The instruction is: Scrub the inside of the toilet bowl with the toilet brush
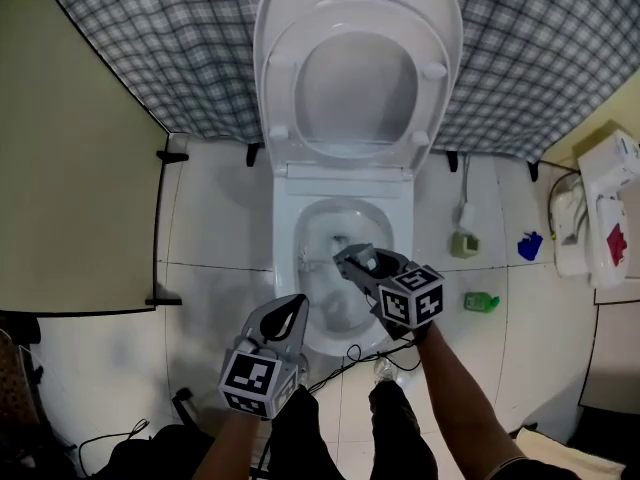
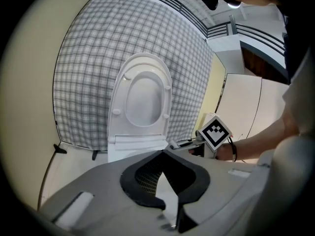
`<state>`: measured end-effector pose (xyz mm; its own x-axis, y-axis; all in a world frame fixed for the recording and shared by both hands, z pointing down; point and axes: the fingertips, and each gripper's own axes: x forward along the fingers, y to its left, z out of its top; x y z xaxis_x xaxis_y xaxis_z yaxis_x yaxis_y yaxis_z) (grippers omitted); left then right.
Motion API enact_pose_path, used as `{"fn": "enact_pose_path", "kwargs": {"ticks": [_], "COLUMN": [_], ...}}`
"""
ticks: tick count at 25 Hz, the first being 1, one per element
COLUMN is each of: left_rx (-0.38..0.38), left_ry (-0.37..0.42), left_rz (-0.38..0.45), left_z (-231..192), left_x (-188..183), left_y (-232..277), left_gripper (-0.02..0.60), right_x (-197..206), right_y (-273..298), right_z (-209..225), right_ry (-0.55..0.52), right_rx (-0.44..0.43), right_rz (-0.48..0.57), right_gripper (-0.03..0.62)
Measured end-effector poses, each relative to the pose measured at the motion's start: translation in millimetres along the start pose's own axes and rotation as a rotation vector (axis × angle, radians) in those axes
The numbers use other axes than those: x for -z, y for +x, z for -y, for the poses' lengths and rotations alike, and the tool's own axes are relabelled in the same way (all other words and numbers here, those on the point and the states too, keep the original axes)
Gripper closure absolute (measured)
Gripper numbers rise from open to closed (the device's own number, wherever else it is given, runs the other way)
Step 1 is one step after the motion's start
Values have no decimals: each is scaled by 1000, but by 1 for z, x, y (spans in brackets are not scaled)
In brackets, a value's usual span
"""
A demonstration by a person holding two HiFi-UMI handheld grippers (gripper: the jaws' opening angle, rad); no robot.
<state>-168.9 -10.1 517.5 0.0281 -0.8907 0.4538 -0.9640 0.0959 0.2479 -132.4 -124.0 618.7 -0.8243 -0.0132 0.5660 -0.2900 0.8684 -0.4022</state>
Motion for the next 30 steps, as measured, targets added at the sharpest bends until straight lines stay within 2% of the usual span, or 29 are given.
{"fn": "enact_pose_path", "kwargs": {"ticks": [8, 13, 20, 23, 30], "left_rx": [-1, 14, 32, 37, 33], "left_ry": [8, 14, 7, 16, 25], "left_rz": [-30, -32, -41, -48, -54], "left_z": [24, 46, 63, 60, 39], "left_x": [15, 15, 21, 22, 24], "left_y": [-24, -31, -31, -27, -26], "left_gripper": [575, 574, 575, 575, 575], "right_x": [65, 90, 104, 108, 90], "right_y": [-51, -85, -124, -113, -64], "right_z": [-45, -48, -37, -34, -40], "right_ry": [-63, -58, -81, -40, 30], "right_rx": [-103, -117, -101, -82, -41], "right_rz": [-140, -182, -243, -213, -55], "right_gripper": [381, 381, 382, 382, 381]}}
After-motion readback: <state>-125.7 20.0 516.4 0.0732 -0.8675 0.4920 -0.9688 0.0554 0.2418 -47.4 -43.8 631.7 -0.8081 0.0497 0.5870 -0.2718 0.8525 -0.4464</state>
